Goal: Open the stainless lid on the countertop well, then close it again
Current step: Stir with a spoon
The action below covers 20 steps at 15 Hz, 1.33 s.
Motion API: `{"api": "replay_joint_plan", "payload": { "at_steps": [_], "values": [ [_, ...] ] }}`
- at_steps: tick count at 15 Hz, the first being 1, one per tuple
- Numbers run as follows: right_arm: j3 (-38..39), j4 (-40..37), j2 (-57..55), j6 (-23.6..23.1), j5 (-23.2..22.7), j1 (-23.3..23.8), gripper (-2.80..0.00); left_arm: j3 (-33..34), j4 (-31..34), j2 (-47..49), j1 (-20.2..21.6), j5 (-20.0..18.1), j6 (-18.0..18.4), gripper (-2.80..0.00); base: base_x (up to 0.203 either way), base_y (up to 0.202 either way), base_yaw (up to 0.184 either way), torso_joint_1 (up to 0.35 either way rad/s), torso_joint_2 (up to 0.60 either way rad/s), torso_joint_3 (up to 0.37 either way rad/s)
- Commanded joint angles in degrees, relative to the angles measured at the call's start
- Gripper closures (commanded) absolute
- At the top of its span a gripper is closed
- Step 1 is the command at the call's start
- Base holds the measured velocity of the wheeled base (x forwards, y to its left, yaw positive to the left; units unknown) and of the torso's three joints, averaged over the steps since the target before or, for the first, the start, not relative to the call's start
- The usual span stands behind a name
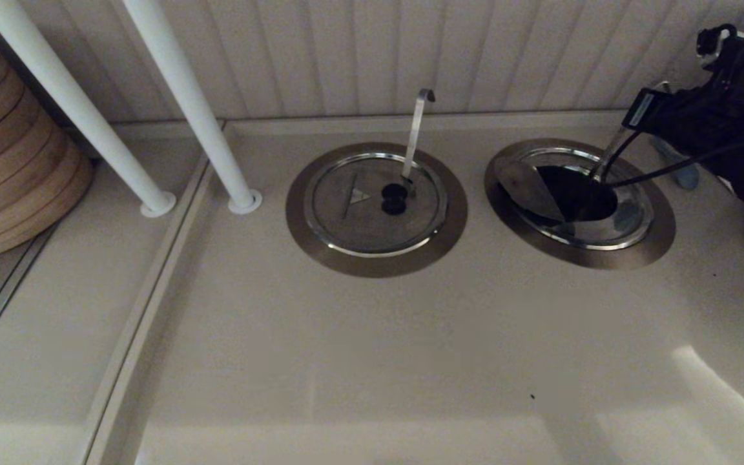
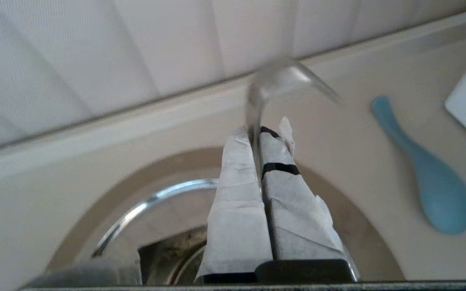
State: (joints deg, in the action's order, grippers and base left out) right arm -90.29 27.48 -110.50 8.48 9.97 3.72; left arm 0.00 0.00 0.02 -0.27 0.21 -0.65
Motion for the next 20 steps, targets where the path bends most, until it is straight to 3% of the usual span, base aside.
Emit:
{"api": "replay_joint_plan", "payload": {
  "at_steps": [1,5,14,20],
  "values": [
    [-0.4,0.1,0.3,0.2,0.3,0.0,0.0,0.0,0.0,0.1,0.1,0.0,-0.1,0.0,0.0,0.0,0.0,0.0,0.0,0.0],
    [-1.0,0.1,0.6,2.3,1.5,-0.6,0.0,0.0,0.0,0.1,0.0,0.0,-0.1,0.0,0.0,0.0,0.0,0.0,0.0,0.0],
    [0.3,-0.2,1.2,2.1,1.4,-2.5,0.0,0.0,0.0,0.1,0.0,0.0,-0.1,0.0,0.0,0.0,0.0,0.0,0.0,0.0],
    [7.9,-0.7,7.5,2.0,0.5,-10.0,0.0,0.0,0.0,0.1,0.0,0.0,-0.1,0.0,0.0,0.0,0.0,0.0,0.0,0.0]
  ]
}}
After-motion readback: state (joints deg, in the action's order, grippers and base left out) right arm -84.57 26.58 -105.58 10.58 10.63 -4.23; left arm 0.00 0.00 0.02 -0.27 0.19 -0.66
